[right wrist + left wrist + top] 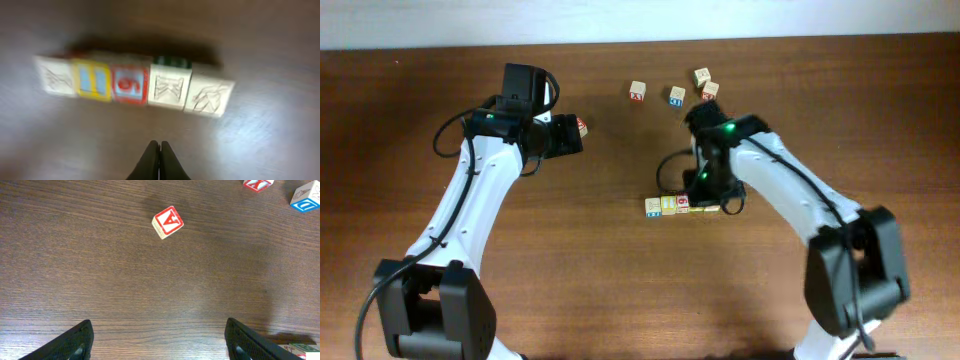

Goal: Rotate 5 blocks

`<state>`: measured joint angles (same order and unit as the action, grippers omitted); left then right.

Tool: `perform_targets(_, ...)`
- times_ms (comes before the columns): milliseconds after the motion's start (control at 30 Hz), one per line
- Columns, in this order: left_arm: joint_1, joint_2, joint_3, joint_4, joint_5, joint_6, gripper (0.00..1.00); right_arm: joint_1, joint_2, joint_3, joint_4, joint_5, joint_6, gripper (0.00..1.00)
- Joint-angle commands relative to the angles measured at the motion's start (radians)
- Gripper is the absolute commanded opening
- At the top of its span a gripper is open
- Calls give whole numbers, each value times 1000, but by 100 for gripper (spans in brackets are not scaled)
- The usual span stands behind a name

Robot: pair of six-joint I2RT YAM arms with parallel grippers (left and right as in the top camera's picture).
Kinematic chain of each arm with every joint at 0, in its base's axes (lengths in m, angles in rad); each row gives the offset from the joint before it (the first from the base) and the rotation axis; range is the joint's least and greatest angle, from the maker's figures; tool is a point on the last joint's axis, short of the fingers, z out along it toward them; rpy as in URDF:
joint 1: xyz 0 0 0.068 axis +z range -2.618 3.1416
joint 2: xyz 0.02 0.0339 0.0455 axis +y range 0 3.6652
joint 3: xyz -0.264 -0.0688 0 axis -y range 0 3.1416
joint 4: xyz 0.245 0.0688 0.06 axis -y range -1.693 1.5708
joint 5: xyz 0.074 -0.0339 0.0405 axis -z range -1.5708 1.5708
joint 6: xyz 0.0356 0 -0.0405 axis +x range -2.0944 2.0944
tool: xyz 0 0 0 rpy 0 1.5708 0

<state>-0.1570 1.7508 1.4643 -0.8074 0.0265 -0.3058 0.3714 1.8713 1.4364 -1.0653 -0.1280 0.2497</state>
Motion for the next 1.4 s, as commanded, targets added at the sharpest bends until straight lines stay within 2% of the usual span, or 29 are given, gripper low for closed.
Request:
perform_targets(0,-13,17,10,0,11,16,82,-44,-10,8,100,6,-45,4)
perform_targets(133,-33,55,10,0,11,16,81,-36,61,-2,225,5,-32,4)
perform_targets(400,-33,63,10,7,11,15,82,-36,135,-13,246,4,-32,4)
perform_targets(1033,-33,63,10,10,11,16,82,-36,165,-12,206,-22,-33,4)
perform_targets(1133,-33,63,10,14,11,16,80,-73,135,60,180,-23,-32,5)
perform_targets(1167,-33,63,10,1,20,16,78,-119,105,117,121,-37,-37,4)
perform_targets(1200,-33,63,10,-35,62,16,72,-174,80,139,83,-121,-98,5)
perform_targets(1233,-33,63,9,-53,101,16,57,-218,72,139,59,-188,-146,5)
perform_targets(1267,-33,63,-3,-57,171,16,33,-272,72,134,21,-242,-196,5)
perform_targets(1333,-49,63,-50,-49,221,-6,0,-351,74,88,-9,-288,-270,5)
perform_targets(1367,-77,63,-90,-30,221,-37,0,-361,77,67,-6,-299,-277,5)
